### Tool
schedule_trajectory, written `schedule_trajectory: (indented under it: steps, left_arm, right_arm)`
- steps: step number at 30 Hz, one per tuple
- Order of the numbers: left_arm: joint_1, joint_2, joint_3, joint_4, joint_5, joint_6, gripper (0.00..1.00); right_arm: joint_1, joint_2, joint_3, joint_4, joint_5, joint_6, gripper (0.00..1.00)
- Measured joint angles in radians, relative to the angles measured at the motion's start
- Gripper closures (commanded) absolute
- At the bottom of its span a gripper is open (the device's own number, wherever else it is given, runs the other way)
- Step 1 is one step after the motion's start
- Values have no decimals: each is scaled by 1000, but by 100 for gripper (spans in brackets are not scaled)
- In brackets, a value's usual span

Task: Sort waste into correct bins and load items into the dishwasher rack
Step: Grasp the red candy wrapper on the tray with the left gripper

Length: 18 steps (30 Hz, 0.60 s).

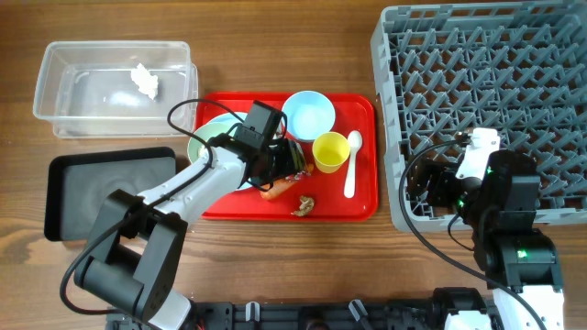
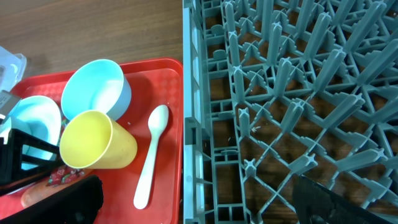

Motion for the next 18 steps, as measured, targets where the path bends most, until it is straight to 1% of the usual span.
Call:
schedule_trajectory:
  steps: [3, 4, 5, 8, 11, 12, 16, 18]
  left_arm:
    - [0, 0, 0, 3, 0, -5, 61]
    - [0, 0, 0, 3, 0, -5, 60]
    - [0, 0, 0, 6, 0, -5, 57]
    - [0, 0, 0, 18, 0, -6, 57]
    - [0, 2, 0, 18, 0, -8, 60]
    - [0, 2, 0, 18, 0, -8, 66]
    - [0, 2, 0, 18, -2, -9, 66]
    - [0, 2, 0, 19, -5, -9, 71]
  right_arm:
    - [0, 0, 0, 0, 0, 0, 0]
    - [0, 0, 0, 0, 0, 0, 0]
    - [0, 0, 0, 0, 0, 0, 0]
    - [0, 0, 0, 0, 0, 0, 0]
    - [0, 0, 0, 0, 0, 0, 0]
    - [0, 0, 0, 0, 0, 0, 0]
    - [0, 0, 0, 0, 0, 0, 0]
    - [0, 0, 0, 0, 0, 0, 0]
